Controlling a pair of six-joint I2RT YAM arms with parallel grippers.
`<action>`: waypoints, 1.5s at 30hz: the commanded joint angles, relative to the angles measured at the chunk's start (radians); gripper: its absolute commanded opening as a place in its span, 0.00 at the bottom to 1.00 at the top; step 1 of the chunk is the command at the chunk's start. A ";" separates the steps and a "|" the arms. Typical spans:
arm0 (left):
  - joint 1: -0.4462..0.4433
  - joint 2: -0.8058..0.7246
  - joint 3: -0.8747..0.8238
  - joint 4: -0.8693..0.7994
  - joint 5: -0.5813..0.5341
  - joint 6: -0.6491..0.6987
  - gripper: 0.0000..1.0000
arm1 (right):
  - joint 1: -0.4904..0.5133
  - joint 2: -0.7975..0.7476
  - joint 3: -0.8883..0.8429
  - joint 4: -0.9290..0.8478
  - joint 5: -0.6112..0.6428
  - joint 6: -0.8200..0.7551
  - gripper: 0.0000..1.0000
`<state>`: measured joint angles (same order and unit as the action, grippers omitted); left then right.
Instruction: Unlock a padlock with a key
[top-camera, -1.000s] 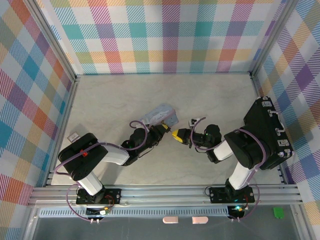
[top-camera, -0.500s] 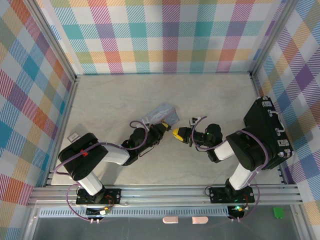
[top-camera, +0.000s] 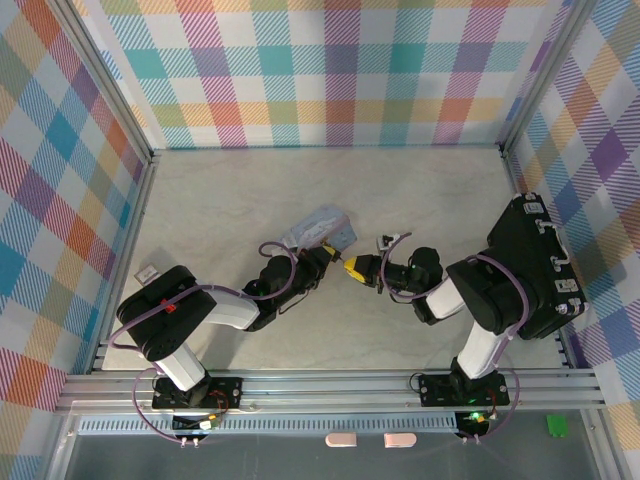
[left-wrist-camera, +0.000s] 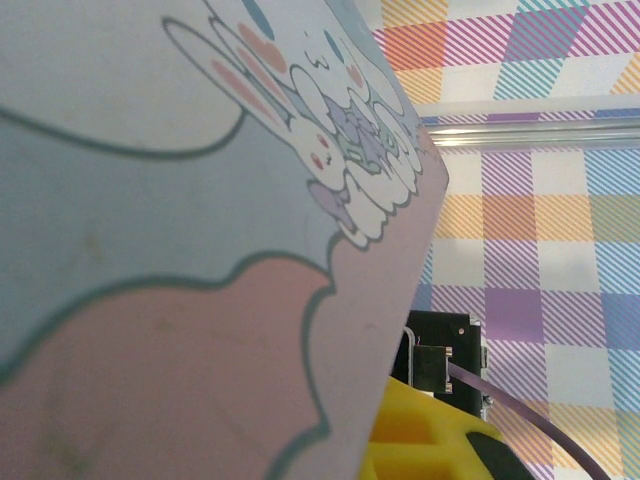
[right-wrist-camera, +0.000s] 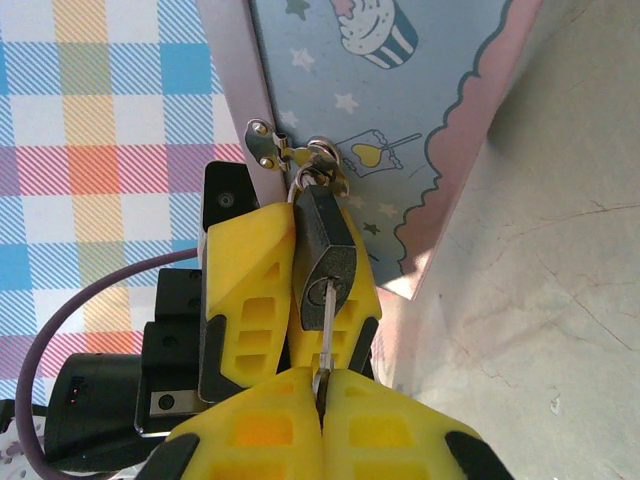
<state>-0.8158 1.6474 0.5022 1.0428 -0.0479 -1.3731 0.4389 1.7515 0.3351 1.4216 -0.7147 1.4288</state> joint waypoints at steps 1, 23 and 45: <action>-0.066 -0.058 0.033 0.152 0.146 -0.029 0.00 | 0.001 0.018 0.035 -0.015 0.077 -0.014 0.00; -0.082 -0.045 0.042 0.138 0.126 -0.024 0.00 | 0.004 0.024 -0.013 -0.015 0.183 -0.008 0.09; -0.086 -0.043 0.050 0.117 0.117 -0.018 0.00 | 0.005 -0.122 -0.010 -0.235 0.232 -0.099 0.11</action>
<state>-0.8310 1.6474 0.5087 1.0412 -0.0727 -1.3727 0.4473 1.6520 0.3199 1.2755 -0.6003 1.3754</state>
